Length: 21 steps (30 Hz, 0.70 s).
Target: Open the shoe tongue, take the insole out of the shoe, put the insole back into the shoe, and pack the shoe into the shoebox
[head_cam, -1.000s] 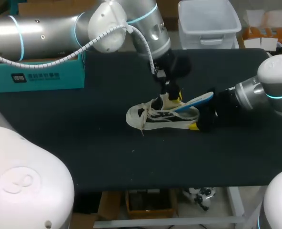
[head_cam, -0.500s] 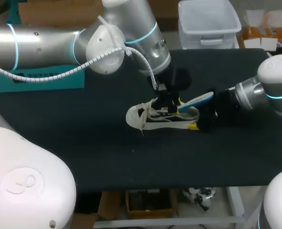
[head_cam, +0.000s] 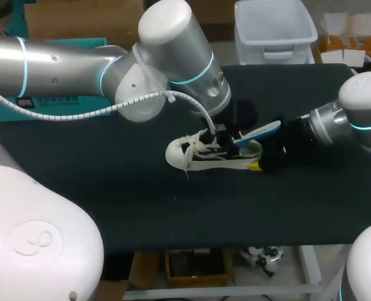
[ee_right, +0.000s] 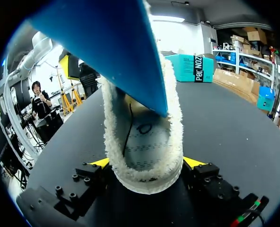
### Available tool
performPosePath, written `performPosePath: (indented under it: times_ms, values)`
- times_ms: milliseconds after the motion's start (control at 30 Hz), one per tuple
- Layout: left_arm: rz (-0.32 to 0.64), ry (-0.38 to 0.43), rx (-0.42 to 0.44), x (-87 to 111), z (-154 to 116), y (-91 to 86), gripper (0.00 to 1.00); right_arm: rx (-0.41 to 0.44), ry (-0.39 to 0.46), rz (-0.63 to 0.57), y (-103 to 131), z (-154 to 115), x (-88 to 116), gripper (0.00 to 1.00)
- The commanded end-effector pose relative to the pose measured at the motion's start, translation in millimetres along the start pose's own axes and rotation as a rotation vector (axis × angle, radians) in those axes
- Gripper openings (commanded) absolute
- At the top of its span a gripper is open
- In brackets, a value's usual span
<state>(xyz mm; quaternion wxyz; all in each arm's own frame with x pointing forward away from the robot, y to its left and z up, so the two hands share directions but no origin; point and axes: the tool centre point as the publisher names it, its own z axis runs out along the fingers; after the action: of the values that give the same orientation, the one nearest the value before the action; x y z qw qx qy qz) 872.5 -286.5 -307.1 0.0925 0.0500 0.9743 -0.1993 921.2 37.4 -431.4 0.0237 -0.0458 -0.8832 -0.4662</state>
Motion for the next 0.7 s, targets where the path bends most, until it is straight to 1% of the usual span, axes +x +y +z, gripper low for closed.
performPosePath:
  times_ms: [33, 200, 333, 433, 500, 533, 567, 700]
  values:
    - [-0.007, -0.024, -0.013, -4.6, 10.1, -5.5, 0.57, -0.004, 0.002, -0.001, -5.2, 4.9, 1.7, 0.00]
    - [-0.002, -0.070, -0.026, -11.8, 13.2, -12.1, 0.55, -0.004, 0.002, -0.001, -5.2, 4.9, 1.7, 0.00]
    - [-0.009, -0.084, -0.030, -15.9, 16.9, -14.2, 0.54, -0.004, 0.002, -0.001, -5.2, 4.9, 1.7, 0.00]
    - [-0.028, -0.093, -0.037, -21.0, 24.6, -13.8, 0.41, -0.004, 0.002, -0.001, -5.2, 4.9, 1.7, 0.00]
    - [-0.040, -0.095, -0.039, -23.9, 26.1, -11.7, 0.17, -0.004, 0.002, -0.001, -5.2, 4.9, 1.7, 0.00]
    - [-0.046, -0.096, -0.040, -25.7, 26.5, -10.7, 0.03, -0.004, 0.002, -0.001, -5.2, 4.9, 1.7, 0.00]
    - [-0.058, -0.100, -0.041, -27.4, 26.7, -9.5, 0.00, -0.004, 0.002, -0.001, -5.2, 4.9, 1.7, 0.00]
    - [-0.080, -0.093, -0.036, -35.4, 26.6, -4.7, 0.00, -0.004, 0.002, -0.001, -5.2, 4.9, 1.7, 0.00]
